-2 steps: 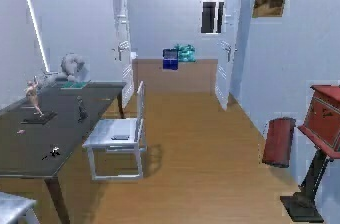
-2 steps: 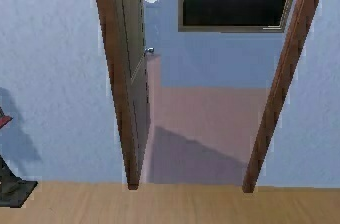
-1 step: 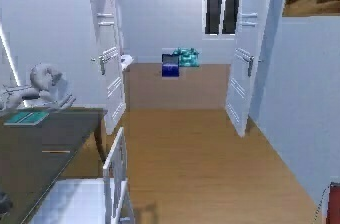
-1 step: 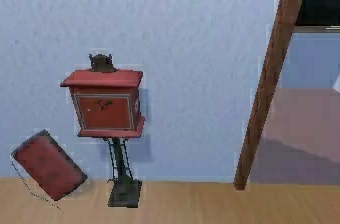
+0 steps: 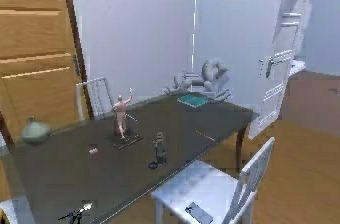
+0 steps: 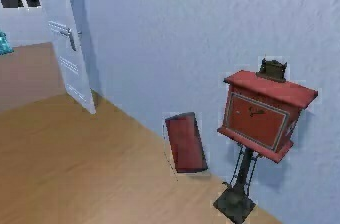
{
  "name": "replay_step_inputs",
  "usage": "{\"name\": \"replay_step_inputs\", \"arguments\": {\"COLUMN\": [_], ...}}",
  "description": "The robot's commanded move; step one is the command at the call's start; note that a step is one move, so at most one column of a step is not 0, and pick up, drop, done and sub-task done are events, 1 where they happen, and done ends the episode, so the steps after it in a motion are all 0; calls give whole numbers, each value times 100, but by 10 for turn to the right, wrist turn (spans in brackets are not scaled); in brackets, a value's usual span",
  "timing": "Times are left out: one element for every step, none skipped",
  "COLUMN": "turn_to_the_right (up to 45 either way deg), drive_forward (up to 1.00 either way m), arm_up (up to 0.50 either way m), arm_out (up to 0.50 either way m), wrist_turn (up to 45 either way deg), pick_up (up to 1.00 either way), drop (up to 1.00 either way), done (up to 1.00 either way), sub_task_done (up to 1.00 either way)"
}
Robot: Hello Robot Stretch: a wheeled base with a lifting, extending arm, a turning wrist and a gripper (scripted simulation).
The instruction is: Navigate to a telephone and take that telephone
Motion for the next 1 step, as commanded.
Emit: {"name": "replay_step_inputs", "arguments": {"turn_to_the_right": [-450], "drive_forward": [0], "arm_up": [0], "arm_out": [0], "wrist_turn": [0], "pick_up": [0], "drop": [0], "done": [0], "sub_task_done": [0]}}
